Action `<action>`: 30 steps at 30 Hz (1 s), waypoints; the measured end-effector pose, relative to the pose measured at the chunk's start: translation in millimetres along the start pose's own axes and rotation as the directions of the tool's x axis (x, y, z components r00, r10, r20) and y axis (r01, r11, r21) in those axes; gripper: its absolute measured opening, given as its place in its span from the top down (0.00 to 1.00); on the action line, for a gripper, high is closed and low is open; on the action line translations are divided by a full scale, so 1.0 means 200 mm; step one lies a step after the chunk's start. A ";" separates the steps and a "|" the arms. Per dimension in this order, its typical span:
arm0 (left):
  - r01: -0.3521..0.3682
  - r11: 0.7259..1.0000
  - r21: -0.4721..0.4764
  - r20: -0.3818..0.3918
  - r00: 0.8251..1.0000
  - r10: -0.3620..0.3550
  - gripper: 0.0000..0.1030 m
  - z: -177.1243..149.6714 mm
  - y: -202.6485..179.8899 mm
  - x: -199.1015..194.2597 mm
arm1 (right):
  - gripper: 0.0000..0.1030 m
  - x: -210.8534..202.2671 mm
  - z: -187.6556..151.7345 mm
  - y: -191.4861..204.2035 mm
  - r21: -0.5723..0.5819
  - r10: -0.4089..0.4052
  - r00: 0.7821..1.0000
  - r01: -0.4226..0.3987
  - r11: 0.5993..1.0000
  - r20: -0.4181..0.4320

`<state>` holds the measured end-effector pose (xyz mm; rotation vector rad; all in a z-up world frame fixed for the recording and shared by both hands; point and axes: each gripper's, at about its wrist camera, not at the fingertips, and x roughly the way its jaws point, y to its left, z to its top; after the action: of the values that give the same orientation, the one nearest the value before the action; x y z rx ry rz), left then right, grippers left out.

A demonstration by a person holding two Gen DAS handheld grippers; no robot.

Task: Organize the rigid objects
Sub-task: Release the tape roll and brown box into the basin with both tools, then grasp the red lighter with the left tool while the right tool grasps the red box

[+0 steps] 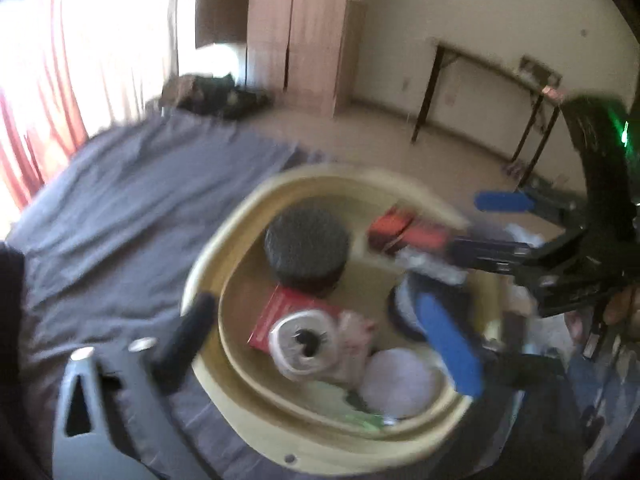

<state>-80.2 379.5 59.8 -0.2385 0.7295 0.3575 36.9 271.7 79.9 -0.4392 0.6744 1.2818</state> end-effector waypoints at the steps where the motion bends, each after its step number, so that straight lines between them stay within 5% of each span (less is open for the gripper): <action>1: 0.011 1.000 0.020 0.019 1.000 -0.012 0.00 0.02 -0.05 -0.06 | 0.00 -0.10 -0.03 -0.04 0.014 -0.008 0.999 0.007 1.000 0.032; 7: 0.163 0.977 0.140 0.023 0.986 -0.168 0.00 0.06 -0.48 -0.13 | 0.00 -0.91 -0.46 -0.43 0.134 -0.240 0.963 0.224 0.965 0.119; 11: 0.298 0.922 0.246 -0.066 0.954 -0.291 0.00 0.01 -0.93 -0.03 | 0.00 -1.32 -0.94 -0.64 0.203 -0.474 0.877 0.453 0.868 0.074; 15: 0.358 0.879 0.315 -0.180 0.932 -0.316 0.00 -0.04 -1.30 0.10 | 0.00 -1.46 -1.40 -0.71 0.286 -0.555 0.831 0.540 0.792 -0.032; 17: 0.407 0.852 0.330 -0.241 0.909 -0.341 0.00 -0.09 -1.46 0.15 | 0.00 -1.46 -1.58 -0.72 0.292 -0.603 0.793 0.598 0.746 -0.086; 20: 0.458 0.794 0.400 -0.304 0.883 -0.356 0.00 -0.18 -1.64 0.19 | 0.00 -1.44 -1.75 -0.72 0.313 -0.630 0.765 0.636 0.706 -0.133; 22: 0.457 0.769 0.448 -0.318 0.885 -0.341 0.01 -0.23 -1.72 0.20 | 0.00 -1.41 -1.82 -0.75 0.355 -0.621 0.766 0.634 0.687 -0.167; 24: 0.460 0.755 0.467 -0.340 0.882 -0.328 0.04 -0.26 -1.76 0.23 | 0.00 -1.40 -1.86 -0.81 0.430 -0.577 0.797 0.591 0.682 -0.179; 30: 0.476 0.729 0.492 -0.403 0.867 -0.294 0.36 -0.33 -1.80 0.27 | 0.00 -1.32 -1.84 -0.95 0.503 -0.558 0.808 0.568 0.652 -0.190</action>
<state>60.7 42.2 6.5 0.1459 1.0311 -0.3295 106.7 -203.2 -24.7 -0.1612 0.7994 0.4475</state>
